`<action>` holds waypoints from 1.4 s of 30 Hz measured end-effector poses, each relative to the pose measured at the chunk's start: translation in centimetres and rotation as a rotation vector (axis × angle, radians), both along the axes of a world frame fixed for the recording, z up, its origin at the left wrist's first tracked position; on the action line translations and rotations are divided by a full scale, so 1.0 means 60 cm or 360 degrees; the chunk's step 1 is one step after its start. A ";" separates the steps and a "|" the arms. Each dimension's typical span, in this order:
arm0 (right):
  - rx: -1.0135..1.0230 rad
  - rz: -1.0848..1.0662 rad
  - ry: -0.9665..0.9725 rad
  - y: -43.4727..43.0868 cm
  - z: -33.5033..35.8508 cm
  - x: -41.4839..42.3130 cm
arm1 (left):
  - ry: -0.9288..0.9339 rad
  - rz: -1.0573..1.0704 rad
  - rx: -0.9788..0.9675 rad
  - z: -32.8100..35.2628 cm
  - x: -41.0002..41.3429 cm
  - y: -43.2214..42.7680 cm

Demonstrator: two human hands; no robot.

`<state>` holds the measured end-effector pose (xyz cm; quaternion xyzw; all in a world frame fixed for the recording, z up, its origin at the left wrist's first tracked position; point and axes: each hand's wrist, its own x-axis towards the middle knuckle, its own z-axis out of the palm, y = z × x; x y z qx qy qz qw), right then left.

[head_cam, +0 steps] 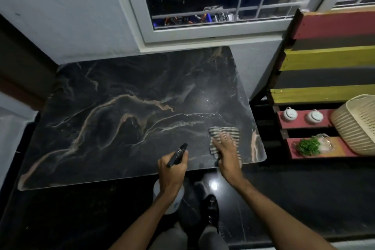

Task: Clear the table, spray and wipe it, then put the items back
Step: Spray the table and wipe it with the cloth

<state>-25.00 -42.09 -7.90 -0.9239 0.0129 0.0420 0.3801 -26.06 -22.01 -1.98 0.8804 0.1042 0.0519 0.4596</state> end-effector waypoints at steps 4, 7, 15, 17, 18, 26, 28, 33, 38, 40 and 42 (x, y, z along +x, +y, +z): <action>-0.0050 -0.0035 -0.0028 0.029 -0.003 0.072 | 0.0023 0.0113 -0.0152 0.022 0.063 0.064; 0.0032 -0.0245 0.0122 0.120 0.017 0.115 | 0.0018 0.0189 -0.0224 0.038 0.106 0.115; -0.0165 0.0047 -0.0046 0.241 -0.004 0.212 | -0.0128 0.0248 -0.0184 0.050 0.213 0.223; -0.0194 0.0138 -0.0045 0.285 0.002 0.227 | -0.0157 0.0240 -0.0137 0.047 0.229 0.237; -0.0222 0.0413 -0.0078 0.310 -0.005 0.223 | -0.0173 0.0233 -0.0127 0.047 0.238 0.244; -0.0319 -0.0011 0.0037 0.227 0.003 0.342 | -0.0288 0.0167 -0.0155 0.026 0.299 0.255; -0.0317 0.0424 -0.0082 0.236 -0.004 0.317 | -0.0302 0.0129 -0.0094 0.025 0.315 0.242; -0.0243 0.0030 -0.0026 0.135 0.002 0.405 | -0.0274 0.0135 -0.0008 0.021 0.357 0.199; -0.0236 0.0638 -0.0193 0.113 -0.017 0.386 | -0.0234 0.0238 -0.0082 0.027 0.400 0.131; -0.0143 0.0745 -0.0365 0.063 -0.017 0.444 | -0.0250 0.0248 -0.0051 0.026 0.421 0.105; -0.0123 0.0334 -0.0296 0.020 -0.017 0.527 | -0.0260 0.0258 -0.0059 0.021 0.441 0.084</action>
